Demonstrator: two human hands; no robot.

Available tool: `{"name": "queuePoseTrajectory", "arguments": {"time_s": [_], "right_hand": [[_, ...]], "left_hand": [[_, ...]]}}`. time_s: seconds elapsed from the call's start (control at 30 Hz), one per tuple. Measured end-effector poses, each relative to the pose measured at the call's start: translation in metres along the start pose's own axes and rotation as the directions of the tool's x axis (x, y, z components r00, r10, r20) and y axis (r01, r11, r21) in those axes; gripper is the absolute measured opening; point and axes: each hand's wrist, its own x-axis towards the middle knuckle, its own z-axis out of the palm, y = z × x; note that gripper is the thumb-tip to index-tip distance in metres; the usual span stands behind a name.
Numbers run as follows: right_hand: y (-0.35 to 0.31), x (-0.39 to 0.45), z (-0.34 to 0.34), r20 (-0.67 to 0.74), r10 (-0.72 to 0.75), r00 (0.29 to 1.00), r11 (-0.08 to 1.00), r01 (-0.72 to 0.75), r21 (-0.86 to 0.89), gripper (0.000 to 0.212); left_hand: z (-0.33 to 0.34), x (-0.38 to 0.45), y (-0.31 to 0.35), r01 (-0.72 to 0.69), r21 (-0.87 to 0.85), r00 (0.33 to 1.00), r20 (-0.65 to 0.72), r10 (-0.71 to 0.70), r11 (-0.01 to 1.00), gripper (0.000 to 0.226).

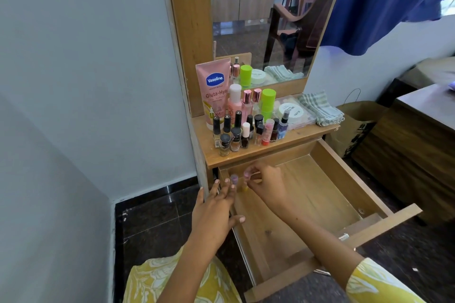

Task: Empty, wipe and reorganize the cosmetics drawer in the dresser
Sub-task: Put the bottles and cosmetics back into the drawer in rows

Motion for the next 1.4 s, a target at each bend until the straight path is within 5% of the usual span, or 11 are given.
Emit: {"name": "queuePoseTrajectory", "arguments": {"time_s": [0.33,0.5,0.6,0.7,1.0,1.13,1.27,1.4], "right_hand": [[-0.003,0.0,0.0,0.081,0.065,0.995,0.989,-0.053,-0.141,0.029],[-0.023,-0.015,-0.035,-0.227,-0.111,0.968,0.953,0.038,-0.301,0.015],[-0.032,-0.007,-0.047,-0.382,-0.169,0.909,0.961,0.066,-0.268,0.048],[-0.035,0.008,-0.051,-0.388,-0.126,0.913,0.952,0.001,-0.306,0.066],[-0.026,0.006,-0.05,-0.579,-0.309,0.754,0.936,0.133,-0.327,0.02],[-0.018,-0.016,-0.045,-0.507,-0.393,0.767,0.917,0.291,-0.271,0.021],[-0.011,-0.017,-0.038,-0.256,-0.15,0.955,0.984,0.118,-0.134,0.024],[-0.006,-0.006,-0.03,-0.07,-0.015,0.997,0.986,0.003,-0.168,0.017]], "left_hand": [[-0.004,0.001,0.002,-0.016,0.026,1.0,0.01,0.016,1.0,0.076],[-0.007,0.001,0.003,-0.019,0.035,0.999,0.035,0.018,0.999,0.076],[-0.008,0.001,0.004,-0.018,0.035,0.999,0.043,0.017,0.999,0.075],[-0.01,0.0,0.005,-0.013,0.034,0.998,0.056,0.011,0.999,0.075],[-0.008,-0.001,0.004,-0.013,0.011,0.999,0.031,0.013,1.0,0.074],[-0.006,0.0,0.002,-0.013,0.005,0.999,0.03,0.013,1.0,0.074],[-0.005,0.001,0.003,-0.012,-0.003,1.0,0.025,0.012,1.0,0.075],[-0.004,0.001,0.003,-0.011,-0.004,1.0,0.014,0.011,1.0,0.075]]}}
